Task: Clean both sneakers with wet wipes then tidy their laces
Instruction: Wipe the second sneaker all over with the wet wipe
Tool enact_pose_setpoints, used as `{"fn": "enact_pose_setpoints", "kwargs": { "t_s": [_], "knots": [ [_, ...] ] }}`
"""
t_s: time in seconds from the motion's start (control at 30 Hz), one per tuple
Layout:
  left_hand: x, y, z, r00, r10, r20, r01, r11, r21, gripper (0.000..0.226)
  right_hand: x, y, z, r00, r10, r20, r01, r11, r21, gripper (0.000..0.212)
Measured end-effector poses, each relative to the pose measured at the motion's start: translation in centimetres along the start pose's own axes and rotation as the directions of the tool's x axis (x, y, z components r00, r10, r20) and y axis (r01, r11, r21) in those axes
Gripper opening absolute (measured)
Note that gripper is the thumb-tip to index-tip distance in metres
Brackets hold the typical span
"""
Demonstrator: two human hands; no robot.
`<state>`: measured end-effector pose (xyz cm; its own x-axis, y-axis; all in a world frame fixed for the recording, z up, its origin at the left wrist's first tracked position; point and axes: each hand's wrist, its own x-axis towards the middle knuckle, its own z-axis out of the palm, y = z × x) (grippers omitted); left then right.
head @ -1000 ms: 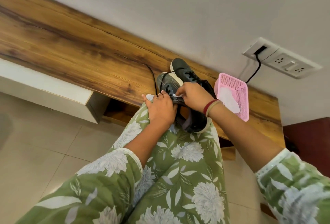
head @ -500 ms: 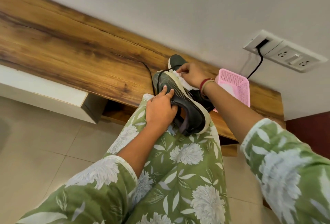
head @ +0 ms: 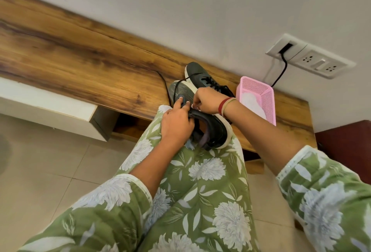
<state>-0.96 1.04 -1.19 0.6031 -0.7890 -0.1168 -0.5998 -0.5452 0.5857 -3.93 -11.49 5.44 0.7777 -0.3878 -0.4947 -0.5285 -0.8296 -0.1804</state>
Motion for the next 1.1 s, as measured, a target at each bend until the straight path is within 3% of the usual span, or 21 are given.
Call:
{"fn": "enact_pose_setpoints", "kwargs": {
  "t_s": [0.13,0.17,0.23,0.3,0.57,0.7,0.77,0.87,0.93,1.1],
  "knots": [
    [-0.1,-0.4,-0.2,1.000,-0.021,-0.002,0.020,0.995,-0.101,0.060,-3.6,1.3,-3.2,0.974,-0.058,0.219,0.039,0.995,0.092,0.017],
    [-0.1,-0.6,-0.2,0.999,-0.032,-0.011,0.030,0.989,-0.143,0.060,-4.2,1.9,-4.1,0.979,-0.048,0.200,0.016,0.987,0.160,0.016],
    [0.0,-0.8,-0.2,0.999,-0.038,-0.012,0.035,0.981,-0.190,0.060,-4.3,3.2,-4.5,0.999,0.044,-0.004,-0.040,0.948,0.316,0.018],
    [0.0,-0.9,-0.1,1.000,-0.028,-0.013,0.025,0.981,-0.194,0.059,-3.5,3.3,-3.3,0.975,0.138,-0.173,-0.074,0.942,0.328,0.018],
    [0.2,-0.7,0.1,0.999,-0.028,-0.020,0.024,0.988,-0.152,0.061,-6.0,2.0,1.3,0.990,0.085,-0.109,-0.042,0.936,0.350,0.018],
    [0.2,-0.6,0.0,0.998,-0.024,-0.057,0.011,0.976,-0.219,0.068,-9.5,1.7,0.1,0.999,-0.017,0.038,-0.001,0.908,0.420,0.017],
    [0.3,-0.7,-0.2,0.996,-0.010,-0.091,-0.015,0.962,-0.272,0.066,-9.8,1.5,-0.3,0.999,-0.010,-0.049,0.034,0.856,0.516,0.017],
    [0.5,-1.2,-0.3,0.994,-0.023,-0.106,-0.015,0.938,-0.346,0.062,-7.9,1.2,0.2,0.923,0.231,-0.308,0.023,0.766,0.643,0.017],
    [0.6,-1.2,-0.3,0.996,-0.013,-0.088,-0.016,0.945,-0.327,0.062,-6.5,0.4,0.8,0.907,0.266,-0.327,-0.015,0.796,0.606,0.018],
    [0.3,-0.8,0.0,0.996,-0.037,-0.084,0.019,0.979,-0.204,0.064,-6.8,-1.3,2.7,0.934,0.081,-0.347,0.000,0.974,0.227,0.025]
  ]
}}
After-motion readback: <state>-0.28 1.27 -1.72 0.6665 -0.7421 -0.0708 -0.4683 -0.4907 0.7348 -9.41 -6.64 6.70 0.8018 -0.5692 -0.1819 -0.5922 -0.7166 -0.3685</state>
